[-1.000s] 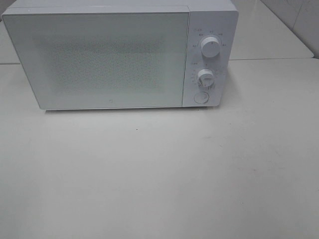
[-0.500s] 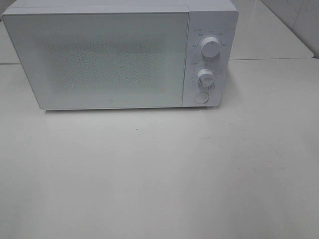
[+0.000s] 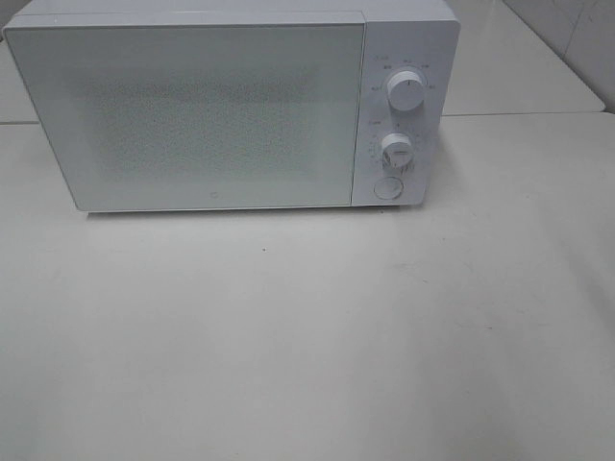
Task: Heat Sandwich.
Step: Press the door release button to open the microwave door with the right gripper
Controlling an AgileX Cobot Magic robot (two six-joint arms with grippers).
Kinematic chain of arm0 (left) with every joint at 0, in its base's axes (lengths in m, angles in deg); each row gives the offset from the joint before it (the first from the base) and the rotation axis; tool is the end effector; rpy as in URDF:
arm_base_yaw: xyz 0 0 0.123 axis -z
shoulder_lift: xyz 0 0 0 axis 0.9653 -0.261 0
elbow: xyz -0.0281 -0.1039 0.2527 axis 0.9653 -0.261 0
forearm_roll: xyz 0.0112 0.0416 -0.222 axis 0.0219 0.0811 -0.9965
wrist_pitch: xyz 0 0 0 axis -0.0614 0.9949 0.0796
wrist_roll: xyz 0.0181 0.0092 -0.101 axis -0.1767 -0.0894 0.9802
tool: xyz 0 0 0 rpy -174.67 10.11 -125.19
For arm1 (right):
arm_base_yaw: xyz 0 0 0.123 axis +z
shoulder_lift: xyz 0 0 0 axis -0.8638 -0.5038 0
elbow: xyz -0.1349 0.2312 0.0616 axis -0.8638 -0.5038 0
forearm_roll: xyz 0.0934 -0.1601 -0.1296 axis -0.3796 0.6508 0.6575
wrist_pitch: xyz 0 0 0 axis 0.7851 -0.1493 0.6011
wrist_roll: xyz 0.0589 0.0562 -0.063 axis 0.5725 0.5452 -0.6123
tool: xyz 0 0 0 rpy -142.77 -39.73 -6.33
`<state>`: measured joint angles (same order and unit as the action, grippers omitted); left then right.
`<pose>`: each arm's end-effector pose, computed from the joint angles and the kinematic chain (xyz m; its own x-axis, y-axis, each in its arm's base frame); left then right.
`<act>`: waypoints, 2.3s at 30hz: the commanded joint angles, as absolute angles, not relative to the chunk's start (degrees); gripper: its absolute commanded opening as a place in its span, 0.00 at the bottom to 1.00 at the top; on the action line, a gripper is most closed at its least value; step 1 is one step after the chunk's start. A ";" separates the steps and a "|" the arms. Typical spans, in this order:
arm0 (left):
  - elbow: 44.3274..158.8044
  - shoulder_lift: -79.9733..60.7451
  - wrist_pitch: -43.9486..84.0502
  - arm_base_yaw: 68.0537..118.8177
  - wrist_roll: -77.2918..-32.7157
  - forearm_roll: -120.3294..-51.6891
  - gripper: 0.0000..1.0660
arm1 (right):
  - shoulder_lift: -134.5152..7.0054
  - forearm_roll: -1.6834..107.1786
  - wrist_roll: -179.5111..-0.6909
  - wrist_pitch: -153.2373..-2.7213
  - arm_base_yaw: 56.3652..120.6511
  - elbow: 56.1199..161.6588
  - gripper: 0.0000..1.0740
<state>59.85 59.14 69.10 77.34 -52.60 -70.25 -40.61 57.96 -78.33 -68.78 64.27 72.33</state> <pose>-0.0065 0.0021 0.2597 -0.4423 0.0531 -0.8953 0.0425 0.9984 0.0382 0.1616 0.0118 0.3041 -0.2641 0.0176 -0.9643 -0.0602 0.9976 0.0347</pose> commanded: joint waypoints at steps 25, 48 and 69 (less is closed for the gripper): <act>59.63 60.57 68.41 77.28 -52.43 -70.54 0.95 | -76.88 48.34 -84.51 -116.97 65.53 69.01 0.71; 59.63 60.57 68.41 77.28 -52.43 -70.54 0.95 | -95.90 18.66 -96.37 -138.05 92.29 67.12 0.71; 59.63 60.57 68.41 77.28 -52.43 -70.54 0.95 | -101.51 9.95 -99.87 -137.37 102.60 71.48 0.71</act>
